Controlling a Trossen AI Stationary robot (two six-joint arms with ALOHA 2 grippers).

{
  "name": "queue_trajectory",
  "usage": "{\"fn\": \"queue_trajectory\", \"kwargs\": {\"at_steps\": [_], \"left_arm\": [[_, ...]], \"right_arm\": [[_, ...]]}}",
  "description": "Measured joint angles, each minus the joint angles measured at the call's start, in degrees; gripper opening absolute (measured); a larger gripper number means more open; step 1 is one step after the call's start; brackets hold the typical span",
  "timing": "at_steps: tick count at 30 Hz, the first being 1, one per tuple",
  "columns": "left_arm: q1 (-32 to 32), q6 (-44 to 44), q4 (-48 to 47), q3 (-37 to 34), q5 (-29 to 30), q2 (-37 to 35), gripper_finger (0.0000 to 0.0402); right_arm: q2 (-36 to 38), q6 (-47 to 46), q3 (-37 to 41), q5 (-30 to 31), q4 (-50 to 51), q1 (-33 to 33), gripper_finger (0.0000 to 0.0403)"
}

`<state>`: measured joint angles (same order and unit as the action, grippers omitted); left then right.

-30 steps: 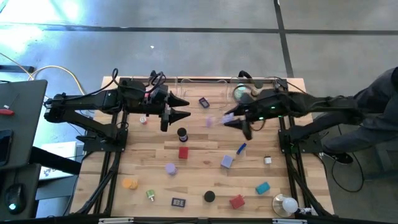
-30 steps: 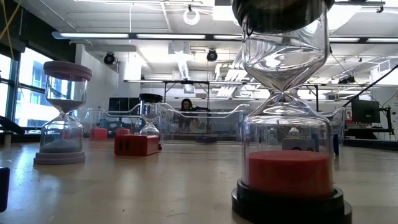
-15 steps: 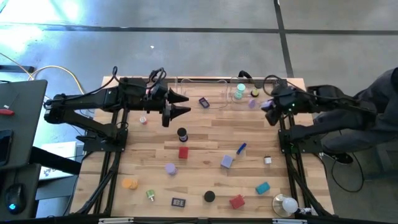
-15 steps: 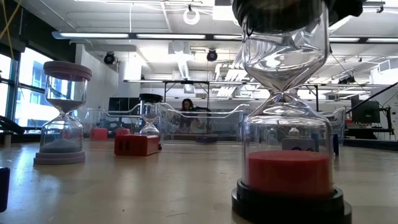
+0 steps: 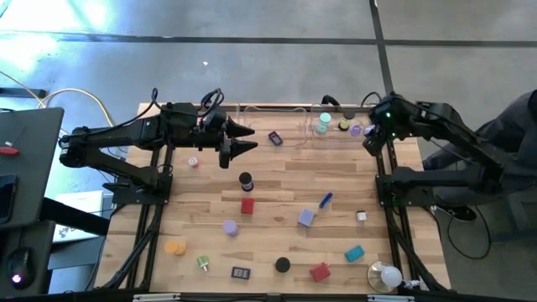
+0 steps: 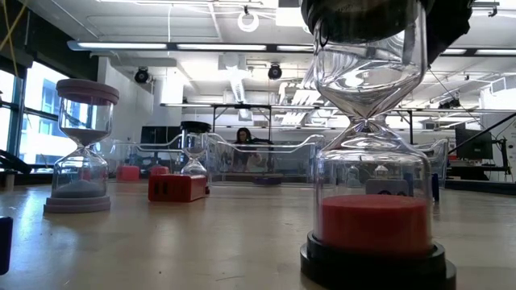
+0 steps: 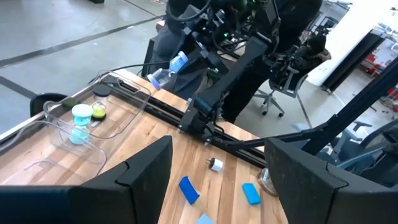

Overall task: Pick & Place Office items
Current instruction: Put the top light purple hourglass into the right transparent bin

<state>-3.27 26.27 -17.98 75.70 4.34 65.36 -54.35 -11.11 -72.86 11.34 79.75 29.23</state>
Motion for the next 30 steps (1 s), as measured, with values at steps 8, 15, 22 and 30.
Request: {"fn": "queue_trajectory", "kwargs": {"at_steps": [8, 15, 22, 30], "left_arm": [[-0.85, 2.21, 0.0, 0.01, -0.01, 0.0, 0.0249], [-4.8, 6.1, 0.02, 0.0, -0.67, 0.0, 0.0249], [-9.19, 8.14, 1.13, 0.0, -6.13, 0.22, 0.0249], [-9.72, 8.3, 1.44, 0.02, -9.11, 0.22, 0.0249]], "right_arm": [[-1.8, 11.68, 0.0, -0.61, 1.42, 7.94, 0.018], [-4.93, 19.43, 0.0, -0.41, 1.05, 15.24, 0.018], [-11.97, 22.38, 0.04, -3.66, 0.76, 16.64, 0.018], [-14.63, 23.25, 0.04, 5.33, -1.04, 16.5, 0.018]]}}
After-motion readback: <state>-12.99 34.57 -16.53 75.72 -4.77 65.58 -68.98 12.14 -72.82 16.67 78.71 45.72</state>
